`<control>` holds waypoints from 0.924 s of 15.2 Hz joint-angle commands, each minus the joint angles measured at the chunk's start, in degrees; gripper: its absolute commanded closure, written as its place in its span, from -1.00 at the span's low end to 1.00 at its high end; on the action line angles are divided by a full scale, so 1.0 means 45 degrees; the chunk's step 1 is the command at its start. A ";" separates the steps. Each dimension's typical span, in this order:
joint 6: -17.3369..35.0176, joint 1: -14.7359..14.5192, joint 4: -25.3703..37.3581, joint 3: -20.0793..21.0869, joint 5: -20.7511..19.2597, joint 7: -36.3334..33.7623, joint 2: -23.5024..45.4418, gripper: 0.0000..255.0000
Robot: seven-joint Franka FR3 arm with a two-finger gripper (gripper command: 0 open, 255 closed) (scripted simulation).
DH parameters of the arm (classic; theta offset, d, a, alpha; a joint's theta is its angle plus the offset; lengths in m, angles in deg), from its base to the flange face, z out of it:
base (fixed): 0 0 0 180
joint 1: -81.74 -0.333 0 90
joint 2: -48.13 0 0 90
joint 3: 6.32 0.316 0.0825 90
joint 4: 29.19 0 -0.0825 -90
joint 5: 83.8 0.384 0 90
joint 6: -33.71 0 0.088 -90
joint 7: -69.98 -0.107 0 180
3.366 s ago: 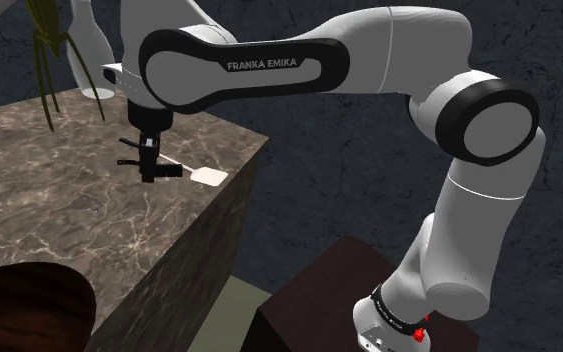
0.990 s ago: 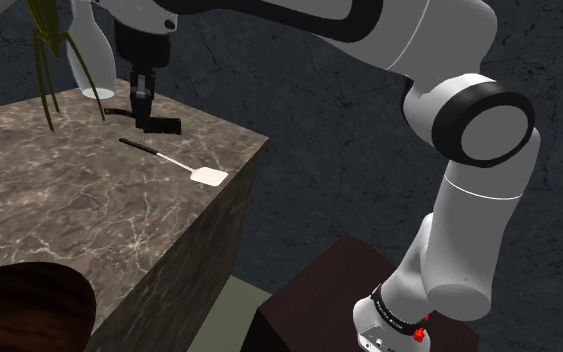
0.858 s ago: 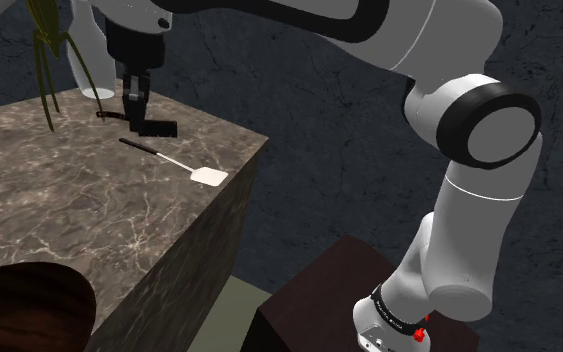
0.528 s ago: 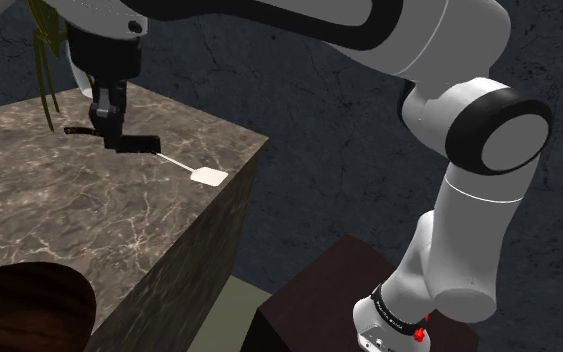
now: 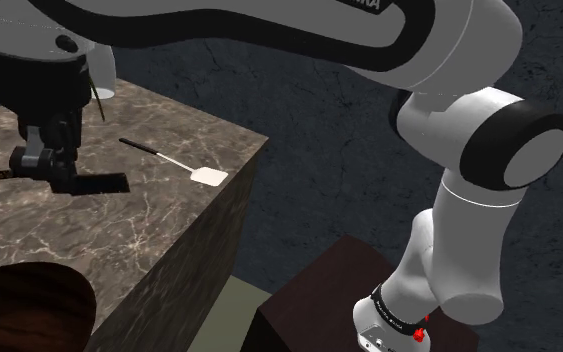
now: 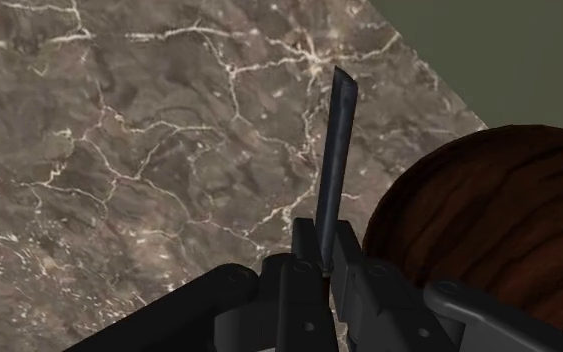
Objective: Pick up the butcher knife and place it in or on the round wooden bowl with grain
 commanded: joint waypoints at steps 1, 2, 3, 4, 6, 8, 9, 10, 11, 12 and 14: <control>-0.0402 -0.0602 0.0909 0.0116 -0.0308 -0.0573 0.0565 1.00; -0.0536 -0.0891 0.1228 0.0161 -0.0430 -0.0840 0.0776 1.00; -0.0686 -0.1190 0.1585 0.0205 -0.0562 -0.1104 0.1010 1.00; -0.0854 -0.1501 0.1984 0.0245 -0.0702 -0.1363 0.1269 1.00; -0.1257 -0.2177 0.2941 0.0294 -0.1002 -0.1855 0.1872 1.00; -0.1789 -0.2956 0.4203 0.0289 -0.1337 -0.2296 0.2637 1.00; -0.2136 -0.3406 0.5025 0.0258 -0.1526 -0.2485 0.3118 1.00; -0.2696 -0.4036 0.6341 0.0184 -0.1789 -0.2659 0.3863 1.00; -0.2286 -0.3848 0.5605 0.0216 -0.1682 -0.2719 0.3556 1.00; -0.1934 -0.3686 0.4998 0.0261 -0.1610 -0.2770 0.3318 1.00; -0.1322 -0.3431 0.3997 0.0323 -0.1497 -0.2847 0.2954 1.00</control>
